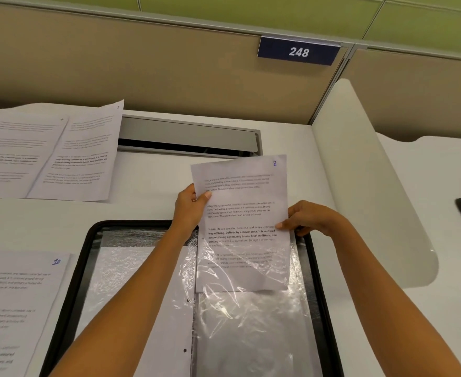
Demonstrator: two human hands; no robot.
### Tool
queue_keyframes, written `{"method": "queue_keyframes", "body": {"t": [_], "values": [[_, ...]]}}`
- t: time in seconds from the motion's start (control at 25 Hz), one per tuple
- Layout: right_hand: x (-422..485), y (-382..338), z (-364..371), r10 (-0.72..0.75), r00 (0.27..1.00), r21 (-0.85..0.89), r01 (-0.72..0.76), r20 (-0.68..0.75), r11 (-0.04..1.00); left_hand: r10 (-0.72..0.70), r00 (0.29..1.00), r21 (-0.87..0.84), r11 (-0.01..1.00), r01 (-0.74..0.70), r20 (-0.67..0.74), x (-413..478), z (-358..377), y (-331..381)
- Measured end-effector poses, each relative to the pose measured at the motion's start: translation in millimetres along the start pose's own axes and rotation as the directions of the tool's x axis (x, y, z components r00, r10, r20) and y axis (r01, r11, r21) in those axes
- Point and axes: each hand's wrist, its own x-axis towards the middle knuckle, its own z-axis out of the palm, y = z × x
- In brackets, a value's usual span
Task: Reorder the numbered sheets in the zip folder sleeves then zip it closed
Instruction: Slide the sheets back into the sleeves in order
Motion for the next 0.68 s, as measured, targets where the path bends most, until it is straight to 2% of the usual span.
{"method": "queue_keyframes", "body": {"t": [0.16, 0.24, 0.32, 0.36, 0.44, 0.48, 0.52, 0.56, 0.6, 0.64, 0.68], "values": [[-14.8, 12.6, 6.8, 0.007, 0.989, 0.171, 0.019, -0.147, 0.985, 0.012, 0.994, -0.03, 0.999, -0.015, -0.106, 1.0, -0.7, -2.8], [-23.0, 23.4, 13.1, 0.01, 0.986, 0.245, 0.031, -0.166, 0.969, 0.001, 0.993, -0.036, 0.999, -0.005, -0.116, 3.0, -0.8, -3.6], [-27.2, 31.6, 20.0, 0.007, 0.986, 0.249, 0.034, -0.164, 0.968, -0.024, 0.991, -0.018, 1.0, 0.022, -0.134, 2.5, 1.6, -3.9], [-27.8, 34.0, 23.4, -0.001, 0.985, 0.247, 0.044, -0.173, 0.968, -0.034, 0.987, 0.034, 0.999, 0.04, -0.159, 0.6, 4.2, -3.1], [-25.4, 35.9, 28.4, -0.012, 0.974, 0.256, 0.071, -0.226, 0.964, 0.046, 0.971, 0.321, 0.947, 0.032, -0.233, -6.4, 11.5, -0.7], [-24.0, 35.5, 30.8, -0.005, 0.967, 0.267, 0.075, -0.255, 0.961, 0.165, 0.962, 0.508, 0.861, -0.034, -0.216, -11.4, 16.2, 0.2], [-23.5, 34.4, 33.7, 0.007, 0.961, 0.277, 0.073, -0.278, 0.958, 0.313, 0.944, 0.656, 0.736, -0.167, -0.11, -17.6, 23.2, 1.7], [-23.5, 33.4, 36.7, 0.017, 0.956, 0.28, 0.068, -0.291, 0.957, 0.433, 0.897, 0.736, 0.579, -0.351, 0.087, -23.6, 33.1, 2.6], [-23.3, 33.1, 39.7, 0.028, 0.955, 0.282, 0.059, -0.297, 0.958, 0.482, 0.815, 0.745, 0.403, -0.531, 0.32, -28.1, 44.1, 2.6], [-23.2, 33.7, 43.1, 0.037, 0.954, 0.286, 0.052, -0.298, 0.957, 0.459, 0.715, 0.701, 0.24, -0.672, 0.528, -31.3, 55.6, 1.5], [-23.6, 34.7, 46.4, 0.042, 0.952, 0.297, 0.052, -0.302, 0.953, 0.389, 0.63, 0.642, 0.117, -0.758, 0.672, -33.0, 66.6, -0.9]]}}
